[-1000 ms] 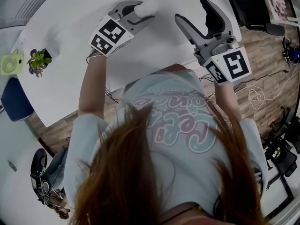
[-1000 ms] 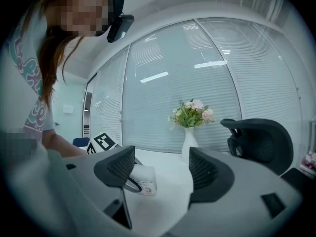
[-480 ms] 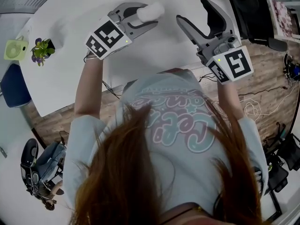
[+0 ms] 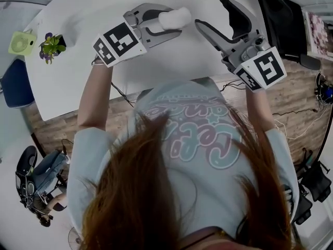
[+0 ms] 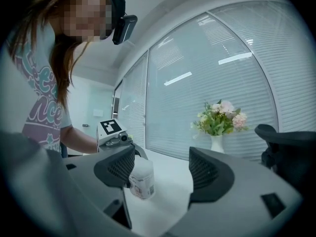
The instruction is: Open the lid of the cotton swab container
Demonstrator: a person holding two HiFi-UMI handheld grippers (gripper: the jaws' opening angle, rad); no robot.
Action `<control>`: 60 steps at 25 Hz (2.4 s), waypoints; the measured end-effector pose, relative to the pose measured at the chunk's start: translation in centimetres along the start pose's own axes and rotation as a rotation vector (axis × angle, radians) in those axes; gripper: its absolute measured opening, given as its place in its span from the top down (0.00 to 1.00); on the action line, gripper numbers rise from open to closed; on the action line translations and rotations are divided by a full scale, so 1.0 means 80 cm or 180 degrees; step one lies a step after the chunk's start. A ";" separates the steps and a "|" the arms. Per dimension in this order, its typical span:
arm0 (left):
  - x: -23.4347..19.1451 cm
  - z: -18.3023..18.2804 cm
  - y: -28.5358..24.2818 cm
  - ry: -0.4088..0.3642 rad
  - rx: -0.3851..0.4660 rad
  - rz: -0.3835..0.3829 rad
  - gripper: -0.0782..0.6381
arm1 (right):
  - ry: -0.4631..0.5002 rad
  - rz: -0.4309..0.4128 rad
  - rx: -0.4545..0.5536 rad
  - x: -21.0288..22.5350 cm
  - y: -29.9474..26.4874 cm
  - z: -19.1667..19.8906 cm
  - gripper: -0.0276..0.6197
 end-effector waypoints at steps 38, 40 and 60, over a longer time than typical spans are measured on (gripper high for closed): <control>0.037 -0.033 0.040 -0.0358 -0.0111 0.0542 0.62 | 0.0797 -0.1724 0.0122 -0.056 -0.069 -0.047 0.53; 0.038 -0.034 0.040 -0.0365 -0.0114 0.0560 0.62 | 0.0809 -0.1773 0.0111 -0.058 -0.069 -0.048 0.54; 0.051 -0.036 0.043 -0.0433 -0.0172 0.0589 0.62 | 0.0888 -0.2008 0.0113 -0.075 -0.070 -0.052 0.62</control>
Point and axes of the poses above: the fingertips, and each gripper's own axes: y backward along the fingers, x to its right, z out of its underside, the point moved 10 cm from there along y, backward along the fingers, and after that the axes turned 14 degrees about y, right-handed, at the moved point
